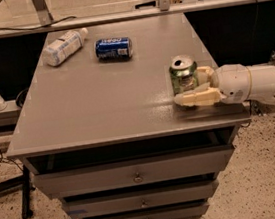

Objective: Place green can upright

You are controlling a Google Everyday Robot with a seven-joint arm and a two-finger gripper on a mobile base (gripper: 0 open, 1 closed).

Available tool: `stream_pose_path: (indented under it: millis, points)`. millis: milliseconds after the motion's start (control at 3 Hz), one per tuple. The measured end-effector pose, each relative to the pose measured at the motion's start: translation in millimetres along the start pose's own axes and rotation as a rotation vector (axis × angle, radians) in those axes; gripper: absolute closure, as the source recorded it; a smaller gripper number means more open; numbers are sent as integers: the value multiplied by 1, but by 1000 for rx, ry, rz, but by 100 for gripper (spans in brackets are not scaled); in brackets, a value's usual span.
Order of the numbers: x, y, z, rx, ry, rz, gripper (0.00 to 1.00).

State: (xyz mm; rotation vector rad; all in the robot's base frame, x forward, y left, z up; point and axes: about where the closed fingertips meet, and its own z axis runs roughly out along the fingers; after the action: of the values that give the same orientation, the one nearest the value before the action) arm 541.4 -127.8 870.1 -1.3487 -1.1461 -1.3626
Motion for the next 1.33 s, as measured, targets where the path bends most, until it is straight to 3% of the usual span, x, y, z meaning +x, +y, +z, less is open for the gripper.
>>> stream_pose_path:
  millis: [333,1000,1333]
  points:
    - [-2,-2,0,4,-7,2,0]
    - [-4,-5,-7,-11,-30,-2,0]
    - [-2,-4,-16,-49,-51,0,0]
